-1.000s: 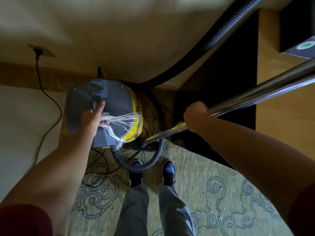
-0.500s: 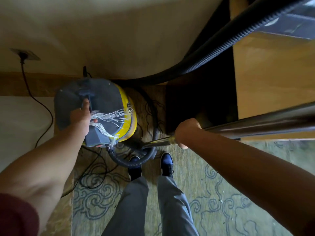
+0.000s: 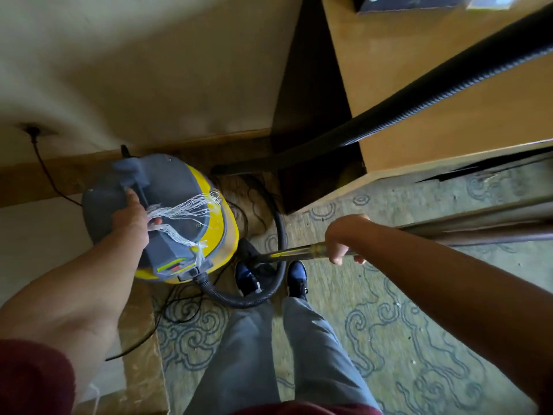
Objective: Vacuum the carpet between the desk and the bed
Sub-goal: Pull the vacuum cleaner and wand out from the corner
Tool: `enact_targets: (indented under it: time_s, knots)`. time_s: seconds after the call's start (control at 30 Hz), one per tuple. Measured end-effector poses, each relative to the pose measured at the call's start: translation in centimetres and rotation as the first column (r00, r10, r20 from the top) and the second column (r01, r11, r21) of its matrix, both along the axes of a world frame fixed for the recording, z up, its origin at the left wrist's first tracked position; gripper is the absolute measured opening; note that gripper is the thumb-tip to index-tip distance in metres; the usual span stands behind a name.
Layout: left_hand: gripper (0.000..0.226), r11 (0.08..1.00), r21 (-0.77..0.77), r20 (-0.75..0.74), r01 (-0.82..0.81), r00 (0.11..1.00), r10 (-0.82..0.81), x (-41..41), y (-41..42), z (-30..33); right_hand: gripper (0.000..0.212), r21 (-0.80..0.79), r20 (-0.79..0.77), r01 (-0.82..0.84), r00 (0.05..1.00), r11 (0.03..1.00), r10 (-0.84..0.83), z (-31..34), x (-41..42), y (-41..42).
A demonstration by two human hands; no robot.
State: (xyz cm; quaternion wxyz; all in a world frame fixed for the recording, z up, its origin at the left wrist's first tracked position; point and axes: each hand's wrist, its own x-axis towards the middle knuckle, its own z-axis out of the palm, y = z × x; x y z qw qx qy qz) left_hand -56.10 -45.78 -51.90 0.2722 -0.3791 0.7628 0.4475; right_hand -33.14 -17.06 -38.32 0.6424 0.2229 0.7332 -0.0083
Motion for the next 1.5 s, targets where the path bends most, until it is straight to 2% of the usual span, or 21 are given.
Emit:
enact_targets:
  time_s: [0.17, 0.3, 0.37, 0.47, 0.57, 0.67, 0.8, 0.93, 1.03, 1.23, 1.33, 1.5]
  knots:
    - [0.069, 1.000, -0.006, -0.002, -0.010, 1.000, 0.010, 3.1, -0.1, 1.4, 0.052, -0.027, -0.034, 0.203, 0.978, 0.979, -0.204, 0.0, 5.4, 0.4]
    - [0.068, 0.999, -0.003, -0.044, 0.040, 0.998, -0.041, 6.5, 0.9, 2.8, 0.059, -0.094, -0.024, 0.356, 0.933, 0.930, -0.360, 0.1, 9.9, 1.6]
    - [0.069, 0.998, -0.002, -0.073, 0.064, 0.995, -0.064, 8.5, 1.3, 3.3, 0.054, -0.094, -0.019, 0.405, 0.913, 0.909, -0.408, 0.0, 12.9, 2.4]
    - [0.072, 0.999, 0.020, -0.120, 0.037, 0.992, -0.035, 11.5, 1.9, 4.2, 0.035, -0.079, -0.039, 0.480, 0.874, 0.874, -0.484, -0.1, 17.8, 4.1]
    - [0.076, 0.997, 0.074, -0.169, 0.013, 0.986, 0.000, 14.9, 2.8, 5.1, 0.035, -0.097, -0.056, 0.593, 0.798, 0.799, -0.600, -0.2, 23.7, 5.8]
    - [0.070, 0.993, 0.117, -0.176, -0.025, 0.983, 0.046, 19.4, 3.4, 5.6, 0.036, -0.101, -0.086, 0.655, 0.744, 0.748, -0.663, -0.3, 30.3, 6.1]
    - [0.059, 0.993, 0.121, -0.262, -0.006, 0.964, 0.037, 23.2, 4.8, 6.7, 0.036, -0.124, -0.168, 0.699, 0.685, 0.704, -0.709, -0.7, 36.2, 6.1]
    - [0.065, 0.989, 0.143, -0.213, 0.032, 0.977, 0.000, 27.1, 5.7, 6.4, 0.033, -0.137, -0.180, 0.733, 0.644, 0.667, -0.744, -1.6, 40.8, 4.6]
    - [0.060, 0.989, 0.123, -0.208, 0.088, 0.976, -0.061, 30.1, 5.8, 5.8, 0.030, -0.161, -0.181, 0.751, 0.615, 0.640, -0.767, -1.4, 43.9, 4.0]
    - [0.063, 0.978, 0.062, -0.173, 0.198, 0.967, -0.185, 34.3, 4.5, 5.8, 0.033, -0.154, -0.121, 0.749, 0.633, 0.645, -0.764, -1.0, 48.5, 2.9]
    - [0.054, 0.969, 0.028, -0.153, 0.245, 0.959, -0.239, 36.3, 3.6, 7.1, 0.033, -0.145, -0.106, 0.742, 0.646, 0.654, -0.756, 0.0, 50.2, 0.7]
    - [0.051, 0.952, 0.020, -0.174, 0.306, 0.939, -0.298, 38.3, 1.9, 9.9, 0.033, -0.166, -0.177, 0.773, 0.588, 0.613, -0.790, 2.6, 54.1, -2.2]
